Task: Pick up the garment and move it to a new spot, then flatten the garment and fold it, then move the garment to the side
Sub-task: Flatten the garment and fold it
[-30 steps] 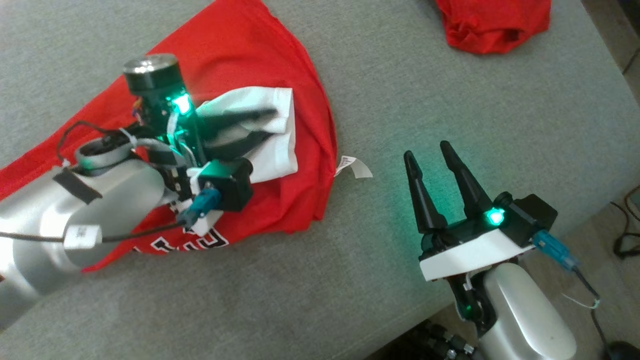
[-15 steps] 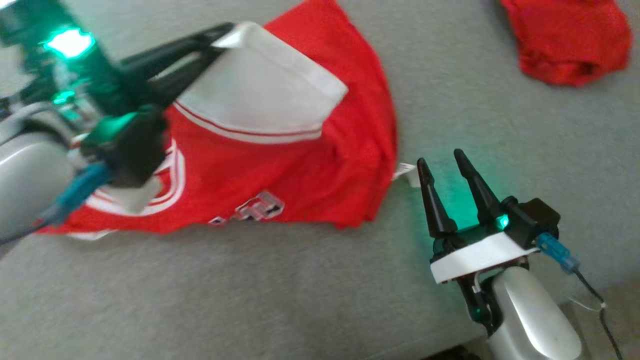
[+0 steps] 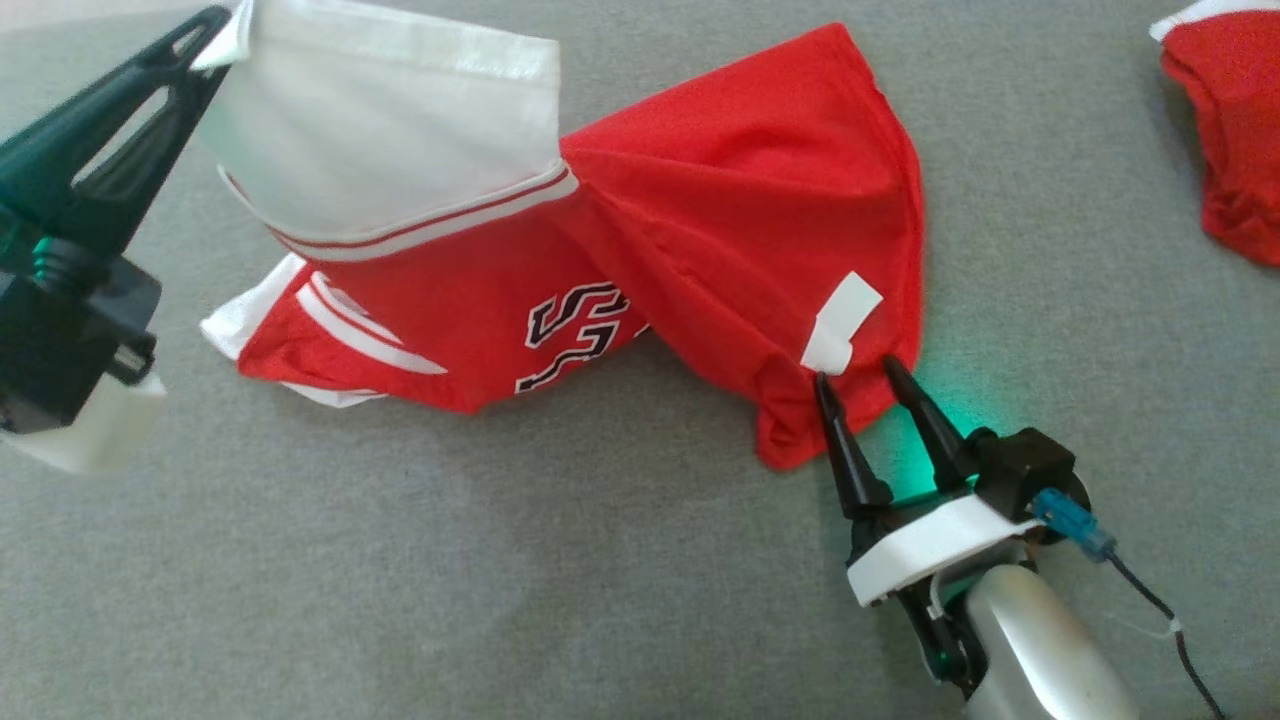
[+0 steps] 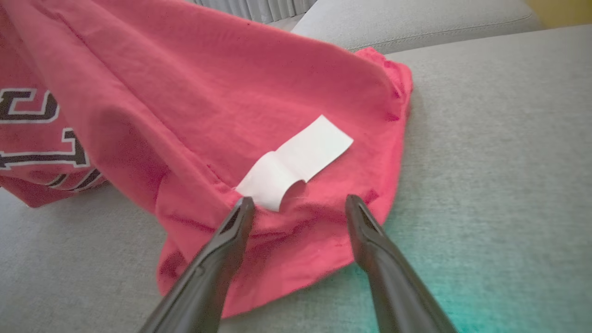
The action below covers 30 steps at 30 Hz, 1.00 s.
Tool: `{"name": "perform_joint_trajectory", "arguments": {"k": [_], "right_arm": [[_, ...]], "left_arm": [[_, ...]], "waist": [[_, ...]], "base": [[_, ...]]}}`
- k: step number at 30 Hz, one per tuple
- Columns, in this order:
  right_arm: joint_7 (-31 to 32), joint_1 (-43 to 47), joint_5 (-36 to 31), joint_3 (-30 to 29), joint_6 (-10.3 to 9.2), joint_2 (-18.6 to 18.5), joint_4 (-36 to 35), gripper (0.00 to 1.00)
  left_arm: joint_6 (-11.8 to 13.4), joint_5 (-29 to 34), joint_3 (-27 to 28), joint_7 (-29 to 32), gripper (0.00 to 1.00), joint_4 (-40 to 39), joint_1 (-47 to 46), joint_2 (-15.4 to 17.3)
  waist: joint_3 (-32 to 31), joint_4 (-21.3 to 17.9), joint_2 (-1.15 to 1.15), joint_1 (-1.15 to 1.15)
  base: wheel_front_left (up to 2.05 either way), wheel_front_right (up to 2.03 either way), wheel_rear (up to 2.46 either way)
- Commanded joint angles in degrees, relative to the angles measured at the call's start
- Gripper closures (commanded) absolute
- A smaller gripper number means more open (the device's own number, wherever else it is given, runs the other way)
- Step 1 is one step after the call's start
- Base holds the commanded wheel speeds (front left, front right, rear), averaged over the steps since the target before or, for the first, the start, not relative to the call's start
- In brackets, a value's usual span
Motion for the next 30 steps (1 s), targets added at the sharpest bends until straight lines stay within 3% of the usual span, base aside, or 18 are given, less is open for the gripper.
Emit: {"name": "perform_joint_trajectory", "arguments": {"k": [1,13,29,30], "right_arm": [[-0.2,-0.2,0.4,1.6,0.39,-0.1,-0.7,0.00],[-0.2,2.4,2.1,2.3,0.39,-0.3,0.2,0.00],[-0.2,-2.0,19.7,16.1,0.39,-3.0,1.3,0.00],[-0.2,-2.7,20.5,16.8,0.39,-3.0,1.8,0.07]], "left_arm": [[0.9,-0.6,3.9,-0.4,1.00,-0.7,-0.9,3.3],[2.5,-2.7,5.7,-2.7,1.00,1.9,-0.5,6.3],[0.5,-2.8,6.4,-3.7,1.00,5.3,-3.2,4.6],[0.3,-2.7,6.4,-3.6,1.00,5.4,-3.5,4.4]], "waist": [[-0.5,0.7,0.00,0.00],[-0.5,1.2,0.00,0.00],[0.7,1.0,0.00,0.00],[0.8,1.2,0.00,0.00]], "base": [[0.00,0.00,0.00],[0.00,0.00,0.00],[0.00,0.00,0.00],[0.00,0.00,0.00]]}}
